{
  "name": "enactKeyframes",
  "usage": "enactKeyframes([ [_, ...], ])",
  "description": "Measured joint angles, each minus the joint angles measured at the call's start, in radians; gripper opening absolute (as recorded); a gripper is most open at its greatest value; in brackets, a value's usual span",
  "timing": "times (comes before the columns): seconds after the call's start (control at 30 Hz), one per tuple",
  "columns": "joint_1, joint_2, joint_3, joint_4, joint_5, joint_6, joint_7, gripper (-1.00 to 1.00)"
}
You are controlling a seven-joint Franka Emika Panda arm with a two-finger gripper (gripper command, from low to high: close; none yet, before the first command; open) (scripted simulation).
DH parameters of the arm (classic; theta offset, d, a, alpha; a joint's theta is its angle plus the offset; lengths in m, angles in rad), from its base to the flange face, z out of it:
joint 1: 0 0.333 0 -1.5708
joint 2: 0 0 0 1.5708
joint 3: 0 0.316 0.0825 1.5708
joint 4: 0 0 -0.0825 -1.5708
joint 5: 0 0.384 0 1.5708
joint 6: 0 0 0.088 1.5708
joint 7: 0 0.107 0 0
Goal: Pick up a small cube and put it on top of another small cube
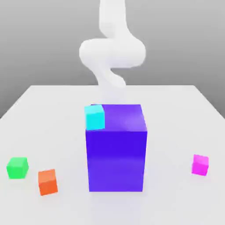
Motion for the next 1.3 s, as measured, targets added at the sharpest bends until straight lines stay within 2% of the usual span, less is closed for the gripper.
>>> enactKeyframes([
  [0.33, 0.222, 0.367, 0.104, -0.154, 0.041, 0.204, -0.206, 0.00],
  [0.53, 0.326, 0.584, 0.196, -0.246, 0.022, 0.325, -0.297, 0.00],
  [0.73, 0.455, 0.808, 0.247, -0.334, -0.099, 0.445, -0.313, 0.00],
  [0.93, 0.562, 1.027, 0.124, -0.308, -0.252, 0.606, -0.213, 0.00],
  [0.97, 0.579, 1.053, 0.104, -0.302, -0.264, 0.627, -0.204, -1.00],
  [1.2, 0.579, 1.054, 0.103, -0.302, -0.269, 0.627, -0.200, -1.00],
  [1.3, 0.536, 0.968, 0.159, -0.321, -0.213, 0.560, -0.244, -1.00],
])
